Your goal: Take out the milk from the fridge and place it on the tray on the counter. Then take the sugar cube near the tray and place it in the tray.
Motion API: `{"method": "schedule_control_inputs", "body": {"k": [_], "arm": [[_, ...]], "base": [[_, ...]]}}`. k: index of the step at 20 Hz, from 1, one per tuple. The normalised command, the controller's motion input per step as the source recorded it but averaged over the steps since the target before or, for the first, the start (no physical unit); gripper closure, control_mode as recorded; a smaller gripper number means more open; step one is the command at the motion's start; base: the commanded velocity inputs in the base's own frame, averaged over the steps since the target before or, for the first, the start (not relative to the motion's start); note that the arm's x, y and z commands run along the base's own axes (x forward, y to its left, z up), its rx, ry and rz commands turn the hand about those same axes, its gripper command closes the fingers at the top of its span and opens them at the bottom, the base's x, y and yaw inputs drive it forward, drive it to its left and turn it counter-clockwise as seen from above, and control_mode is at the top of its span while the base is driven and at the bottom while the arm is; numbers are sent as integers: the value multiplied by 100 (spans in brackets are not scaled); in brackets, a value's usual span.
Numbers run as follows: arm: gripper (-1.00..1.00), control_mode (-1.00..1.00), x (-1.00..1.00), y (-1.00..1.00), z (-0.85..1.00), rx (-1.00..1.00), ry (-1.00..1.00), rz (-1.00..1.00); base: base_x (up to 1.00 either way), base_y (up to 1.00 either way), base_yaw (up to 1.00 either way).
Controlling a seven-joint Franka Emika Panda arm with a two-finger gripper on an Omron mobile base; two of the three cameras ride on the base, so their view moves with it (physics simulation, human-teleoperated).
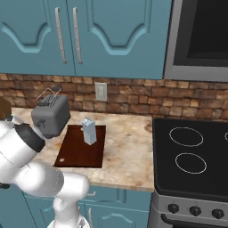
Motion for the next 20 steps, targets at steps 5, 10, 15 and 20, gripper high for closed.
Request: {"method": "schedule_control_inputs", "body": {"k": [5, 10, 15, 20], "arm": [[100, -100, -2, -70, 41, 0, -3, -2], [100, -100, 0, -100, 37, 7, 10, -3], [100, -100, -2, -87, 3, 9, 5, 0], [100, -100, 0, -38, -23, 0, 4, 0]], "base": [[0, 0, 0], [0, 0, 0], [0, 0, 0], [0, 0, 0]]}}
